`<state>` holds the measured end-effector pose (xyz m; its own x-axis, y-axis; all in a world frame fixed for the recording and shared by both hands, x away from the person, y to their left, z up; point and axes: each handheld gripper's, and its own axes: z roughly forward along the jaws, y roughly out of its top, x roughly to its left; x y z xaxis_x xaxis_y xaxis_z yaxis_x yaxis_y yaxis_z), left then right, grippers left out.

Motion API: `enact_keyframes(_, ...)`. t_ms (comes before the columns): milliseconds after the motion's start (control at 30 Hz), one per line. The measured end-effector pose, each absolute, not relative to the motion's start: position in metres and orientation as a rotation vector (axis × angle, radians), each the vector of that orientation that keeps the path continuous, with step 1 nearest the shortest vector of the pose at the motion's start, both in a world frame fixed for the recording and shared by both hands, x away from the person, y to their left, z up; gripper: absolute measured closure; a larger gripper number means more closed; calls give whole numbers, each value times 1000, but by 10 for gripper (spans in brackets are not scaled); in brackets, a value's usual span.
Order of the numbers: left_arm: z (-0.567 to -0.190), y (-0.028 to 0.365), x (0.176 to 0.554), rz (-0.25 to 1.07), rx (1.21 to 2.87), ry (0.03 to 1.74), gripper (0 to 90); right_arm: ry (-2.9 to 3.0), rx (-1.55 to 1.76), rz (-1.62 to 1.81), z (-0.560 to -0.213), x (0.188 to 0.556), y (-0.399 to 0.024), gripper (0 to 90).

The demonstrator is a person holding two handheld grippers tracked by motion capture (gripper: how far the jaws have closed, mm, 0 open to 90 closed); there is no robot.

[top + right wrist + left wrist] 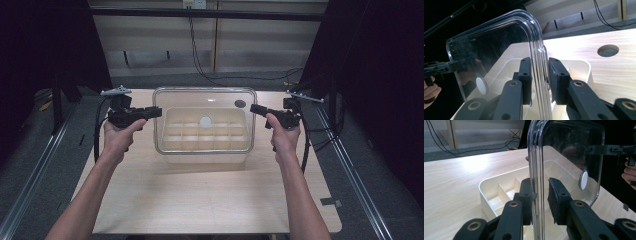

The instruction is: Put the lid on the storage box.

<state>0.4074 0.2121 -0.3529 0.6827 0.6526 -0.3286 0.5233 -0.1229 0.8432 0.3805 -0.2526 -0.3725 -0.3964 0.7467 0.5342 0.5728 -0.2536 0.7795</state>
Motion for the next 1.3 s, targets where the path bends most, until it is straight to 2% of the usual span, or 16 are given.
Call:
enact_keyframes(800, -380, 206, 446, 96, 1780, 1033, 696, 1834, 1731, 1639, -392, 410, -253, 744)
enact_keyframes(1300, -395, 202, 467, 84, 1821, 1097, 668, 1863, 1784, 1508, -405, 426, -246, 697)
